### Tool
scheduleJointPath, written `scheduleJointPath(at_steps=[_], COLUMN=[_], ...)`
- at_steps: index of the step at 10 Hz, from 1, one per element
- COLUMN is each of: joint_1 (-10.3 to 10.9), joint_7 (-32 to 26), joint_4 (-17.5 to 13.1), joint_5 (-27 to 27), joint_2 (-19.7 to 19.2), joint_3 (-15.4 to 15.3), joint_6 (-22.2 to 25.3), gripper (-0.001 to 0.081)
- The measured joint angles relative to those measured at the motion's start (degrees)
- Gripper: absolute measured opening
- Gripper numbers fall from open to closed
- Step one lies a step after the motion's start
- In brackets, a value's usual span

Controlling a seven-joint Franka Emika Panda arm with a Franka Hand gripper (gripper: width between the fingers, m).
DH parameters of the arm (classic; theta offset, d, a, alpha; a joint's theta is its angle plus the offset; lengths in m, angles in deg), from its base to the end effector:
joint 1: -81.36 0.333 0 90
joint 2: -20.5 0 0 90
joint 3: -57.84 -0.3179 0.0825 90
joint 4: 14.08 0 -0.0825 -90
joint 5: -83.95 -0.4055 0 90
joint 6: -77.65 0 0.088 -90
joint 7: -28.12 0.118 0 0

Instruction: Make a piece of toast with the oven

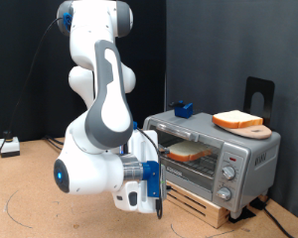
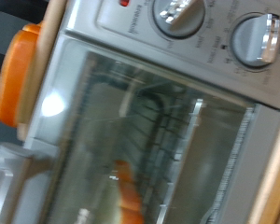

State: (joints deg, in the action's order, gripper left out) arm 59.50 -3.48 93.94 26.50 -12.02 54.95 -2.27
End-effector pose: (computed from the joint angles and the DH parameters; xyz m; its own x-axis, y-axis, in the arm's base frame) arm 0.5560 -0.0747 0.2035 0.9053 0.1248 -0.4060 -0.3676 -0.2487 -0.8961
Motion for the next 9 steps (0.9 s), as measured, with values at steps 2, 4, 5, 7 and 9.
scheduleJointPath(at_steps=[2, 4, 5, 7, 9], joint_1=[-0.8, -0.9, -0.8, 0.2, 1.9], joint_7=[0.3, 0.3, 0.3, 0.3, 0.7], joint_4=[-5.0, -10.6, -13.3, -17.0, -17.7], joint_5=[-0.2, -0.2, -0.1, 2.4, 3.9], joint_2=[-4.7, -9.4, -11.7, -14.9, -16.4], joint_3=[0.0, -0.2, -0.6, -1.2, -1.3], joint_6=[1.9, 3.2, 4.0, 5.3, 5.4], gripper=[0.0810, 0.0810, 0.0810, 0.0810, 0.0810])
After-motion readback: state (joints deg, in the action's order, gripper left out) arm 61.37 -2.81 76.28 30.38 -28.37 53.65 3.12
